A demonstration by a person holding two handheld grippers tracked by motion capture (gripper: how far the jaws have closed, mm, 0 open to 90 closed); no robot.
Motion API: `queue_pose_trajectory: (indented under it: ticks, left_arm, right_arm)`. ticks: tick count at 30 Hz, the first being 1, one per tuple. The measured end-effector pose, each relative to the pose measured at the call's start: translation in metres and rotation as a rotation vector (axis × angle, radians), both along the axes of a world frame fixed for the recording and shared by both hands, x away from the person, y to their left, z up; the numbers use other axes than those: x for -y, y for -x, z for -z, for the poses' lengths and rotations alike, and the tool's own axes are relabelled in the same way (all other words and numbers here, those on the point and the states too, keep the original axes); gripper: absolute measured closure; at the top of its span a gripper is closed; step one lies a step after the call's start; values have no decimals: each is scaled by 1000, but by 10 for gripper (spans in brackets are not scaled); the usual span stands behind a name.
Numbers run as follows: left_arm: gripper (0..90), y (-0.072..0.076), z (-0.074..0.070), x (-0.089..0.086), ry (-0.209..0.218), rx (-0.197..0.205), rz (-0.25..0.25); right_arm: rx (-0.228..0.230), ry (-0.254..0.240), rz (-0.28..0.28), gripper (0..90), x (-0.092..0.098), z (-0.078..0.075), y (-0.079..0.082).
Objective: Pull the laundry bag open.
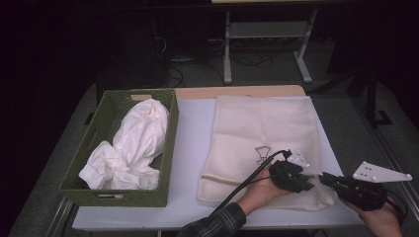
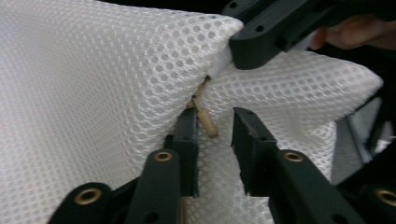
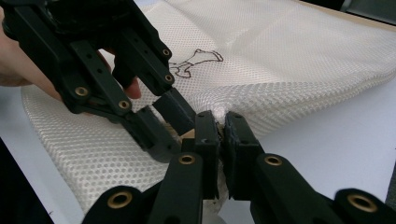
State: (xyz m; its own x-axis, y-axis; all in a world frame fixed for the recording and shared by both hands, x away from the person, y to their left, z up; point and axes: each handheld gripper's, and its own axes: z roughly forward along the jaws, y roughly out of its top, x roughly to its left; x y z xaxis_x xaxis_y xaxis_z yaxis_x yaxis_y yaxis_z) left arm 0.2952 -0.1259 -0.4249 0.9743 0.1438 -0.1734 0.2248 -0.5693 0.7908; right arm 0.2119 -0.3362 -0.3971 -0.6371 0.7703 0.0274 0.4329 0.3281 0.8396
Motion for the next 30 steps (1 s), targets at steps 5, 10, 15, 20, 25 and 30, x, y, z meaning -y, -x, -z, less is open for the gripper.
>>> queue_pose_trajectory:
  ticks: [5, 10, 15, 20, 25, 30]
  left_arm:
    - [820, -1, 1, 1, -10, 13, -10]
    - [868, -4, 1, -1, -17, -3, -10]
    - [870, -4, -1, -3, -24, -17, 9]
    - [872, -4, -4, -6, -38, -37, 19]
    - [872, -3, -7, -10, -57, -28, 26]
    - [872, -4, -7, -18, -69, -36, 26]
  right_arm:
    - [1, -2, 3, 845, 1, 0, 0]
    - [1, -1, 1, 844, 1, 0, 0]
    - [1, 12, 10, 845, 3, 1, 0]
    - [-4, 33, 24, 846, 5, 3, 0]
    - [-8, 57, 34, 846, 4, 4, 0]
    - [-18, 70, 45, 846, 6, 7, -1]
